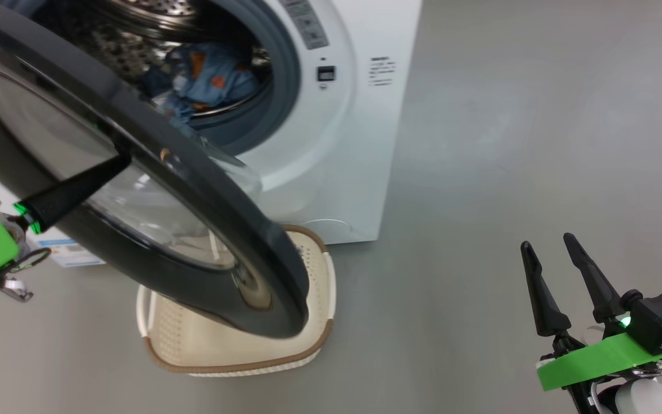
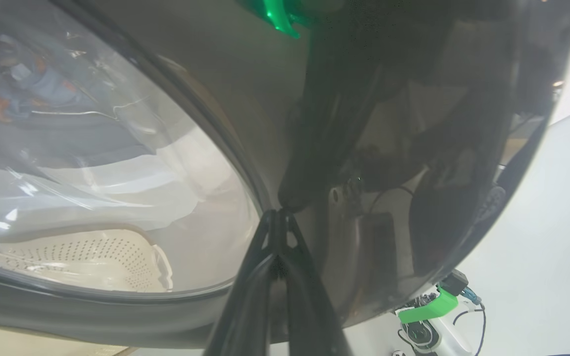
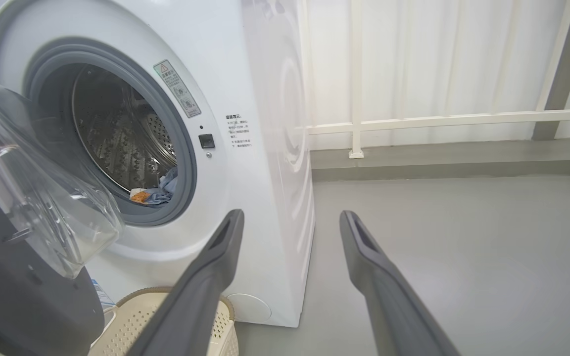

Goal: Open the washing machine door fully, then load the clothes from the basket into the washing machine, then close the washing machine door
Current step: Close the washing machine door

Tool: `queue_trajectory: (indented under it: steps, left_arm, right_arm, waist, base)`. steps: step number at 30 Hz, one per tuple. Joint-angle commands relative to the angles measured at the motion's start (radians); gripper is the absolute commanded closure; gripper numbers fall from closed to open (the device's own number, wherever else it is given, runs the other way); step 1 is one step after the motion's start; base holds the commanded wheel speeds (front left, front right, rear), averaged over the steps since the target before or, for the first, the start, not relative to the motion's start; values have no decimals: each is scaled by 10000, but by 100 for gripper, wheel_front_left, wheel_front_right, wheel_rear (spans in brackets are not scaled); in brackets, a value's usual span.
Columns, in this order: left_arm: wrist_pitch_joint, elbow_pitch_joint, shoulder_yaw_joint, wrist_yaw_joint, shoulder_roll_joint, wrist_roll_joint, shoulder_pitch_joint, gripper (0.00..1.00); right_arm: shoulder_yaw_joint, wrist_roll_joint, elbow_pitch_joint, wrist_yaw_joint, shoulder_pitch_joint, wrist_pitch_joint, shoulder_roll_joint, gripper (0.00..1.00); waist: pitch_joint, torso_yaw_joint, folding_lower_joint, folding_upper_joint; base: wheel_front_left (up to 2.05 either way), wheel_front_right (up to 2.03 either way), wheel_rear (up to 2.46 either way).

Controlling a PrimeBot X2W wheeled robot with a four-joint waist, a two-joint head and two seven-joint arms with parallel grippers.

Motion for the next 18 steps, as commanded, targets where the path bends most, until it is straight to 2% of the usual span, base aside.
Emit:
queue_trajectory:
  steps: [1, 9, 18]
  left_arm:
    - [-269, -223, 338, -56, 458, 71, -657, 100]
    - [-1080, 10, -72, -56, 597, 219, -771, 100]
    - [-1670, 92, -451, -56, 856, -11, -296, 100]
  right_arm:
    - [105, -73, -278, 44, -281, -49, -40, 0]
    - [28, -81, -278, 44, -329, -49, 55, 0]
    - [89, -91, -214, 44, -265, -49, 48, 0]
  waist:
    - [250, -643, 0, -1]
    - [332, -989, 0, -1]
    - [47, -640, 0, -1]
  base:
    - [0, 0, 0]
    - [0, 0, 0]
    - [0, 0, 0]
